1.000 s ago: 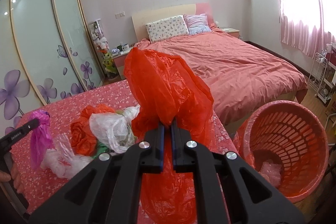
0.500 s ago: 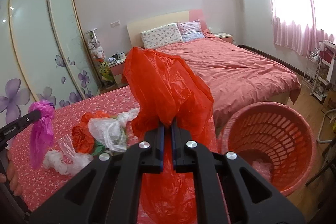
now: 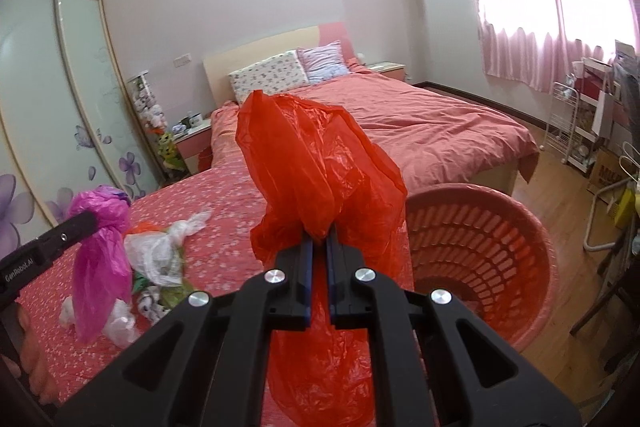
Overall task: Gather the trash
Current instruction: 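Carry both bags over the orange basket and release them inside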
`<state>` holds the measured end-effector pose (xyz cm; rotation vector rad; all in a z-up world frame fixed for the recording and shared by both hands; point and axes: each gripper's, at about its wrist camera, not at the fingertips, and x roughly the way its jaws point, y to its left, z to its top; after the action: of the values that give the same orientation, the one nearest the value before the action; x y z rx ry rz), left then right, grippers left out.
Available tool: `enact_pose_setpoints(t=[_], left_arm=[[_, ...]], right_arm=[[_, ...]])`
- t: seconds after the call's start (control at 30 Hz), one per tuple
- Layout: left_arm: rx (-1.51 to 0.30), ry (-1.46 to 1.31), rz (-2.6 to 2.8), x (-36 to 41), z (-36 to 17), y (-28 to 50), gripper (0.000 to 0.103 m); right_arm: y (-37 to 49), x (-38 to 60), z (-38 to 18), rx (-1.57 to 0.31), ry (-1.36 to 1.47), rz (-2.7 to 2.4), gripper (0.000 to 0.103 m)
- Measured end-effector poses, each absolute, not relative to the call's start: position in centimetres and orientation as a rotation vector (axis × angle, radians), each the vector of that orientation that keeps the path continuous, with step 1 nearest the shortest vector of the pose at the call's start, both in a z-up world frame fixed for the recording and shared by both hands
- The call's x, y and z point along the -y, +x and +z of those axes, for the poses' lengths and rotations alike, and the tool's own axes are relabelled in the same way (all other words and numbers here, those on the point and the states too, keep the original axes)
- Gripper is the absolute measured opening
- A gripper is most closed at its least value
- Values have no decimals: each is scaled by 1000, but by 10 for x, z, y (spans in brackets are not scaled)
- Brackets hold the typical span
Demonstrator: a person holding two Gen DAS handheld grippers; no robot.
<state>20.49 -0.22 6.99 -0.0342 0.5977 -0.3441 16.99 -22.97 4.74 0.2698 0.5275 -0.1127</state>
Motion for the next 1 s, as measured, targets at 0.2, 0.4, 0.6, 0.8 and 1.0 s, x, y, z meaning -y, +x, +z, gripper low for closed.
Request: enact_pose_setpoints(t=[0.2, 0.4, 0.6, 0.8, 1.0], left_arm=[[-616, -22, -423, 42, 57, 206, 37], [-640, -19, -497, 74, 46, 208, 37], [-647, -10, -556, 105, 38, 204, 37], [-653, -6, -620, 135, 32, 202, 37], [-660, 0, -682, 166, 26, 203, 37]], right_arm=[[164, 256, 40, -528, 295, -162, 7], [157, 280, 32, -528, 318, -203, 7], [152, 299, 28, -514, 329, -242, 7], [145, 320, 23, -500, 342, -292, 8], [145, 339, 17, -498, 346, -338, 8]])
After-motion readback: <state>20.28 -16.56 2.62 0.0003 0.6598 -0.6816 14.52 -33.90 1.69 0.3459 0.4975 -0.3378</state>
